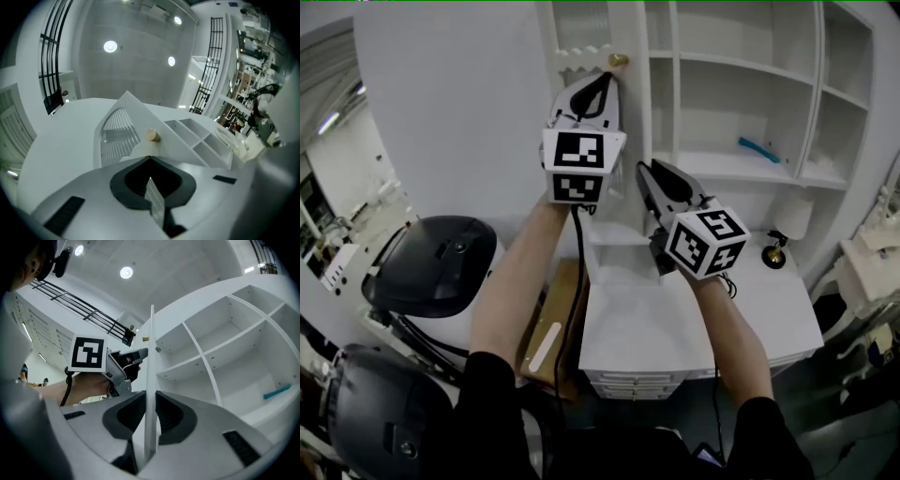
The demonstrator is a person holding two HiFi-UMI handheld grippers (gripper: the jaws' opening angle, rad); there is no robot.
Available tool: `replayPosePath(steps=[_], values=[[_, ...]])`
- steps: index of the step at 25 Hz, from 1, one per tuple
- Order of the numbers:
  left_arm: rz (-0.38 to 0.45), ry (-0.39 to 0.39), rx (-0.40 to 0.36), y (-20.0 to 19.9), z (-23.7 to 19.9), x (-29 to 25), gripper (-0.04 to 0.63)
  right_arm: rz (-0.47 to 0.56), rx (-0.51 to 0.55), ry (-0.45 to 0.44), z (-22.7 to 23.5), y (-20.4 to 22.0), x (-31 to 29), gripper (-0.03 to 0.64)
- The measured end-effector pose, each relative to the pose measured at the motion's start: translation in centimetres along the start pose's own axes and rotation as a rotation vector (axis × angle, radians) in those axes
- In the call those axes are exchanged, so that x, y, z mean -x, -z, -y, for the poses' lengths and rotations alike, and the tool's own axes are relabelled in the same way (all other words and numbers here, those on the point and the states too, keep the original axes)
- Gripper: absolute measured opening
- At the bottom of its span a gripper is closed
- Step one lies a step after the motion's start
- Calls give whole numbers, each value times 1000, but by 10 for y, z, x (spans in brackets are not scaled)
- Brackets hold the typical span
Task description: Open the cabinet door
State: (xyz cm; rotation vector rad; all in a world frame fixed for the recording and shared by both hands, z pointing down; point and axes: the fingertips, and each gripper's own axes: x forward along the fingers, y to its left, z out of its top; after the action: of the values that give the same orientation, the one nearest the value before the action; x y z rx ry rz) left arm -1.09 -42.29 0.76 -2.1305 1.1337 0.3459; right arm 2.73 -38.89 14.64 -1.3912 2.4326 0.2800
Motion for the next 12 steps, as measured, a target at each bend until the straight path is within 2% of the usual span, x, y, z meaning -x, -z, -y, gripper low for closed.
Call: replayPosePath(steps=[12], values=[[71, 63, 120, 8, -36, 77, 8, -16, 74, 21, -95, 5, -14, 80]])
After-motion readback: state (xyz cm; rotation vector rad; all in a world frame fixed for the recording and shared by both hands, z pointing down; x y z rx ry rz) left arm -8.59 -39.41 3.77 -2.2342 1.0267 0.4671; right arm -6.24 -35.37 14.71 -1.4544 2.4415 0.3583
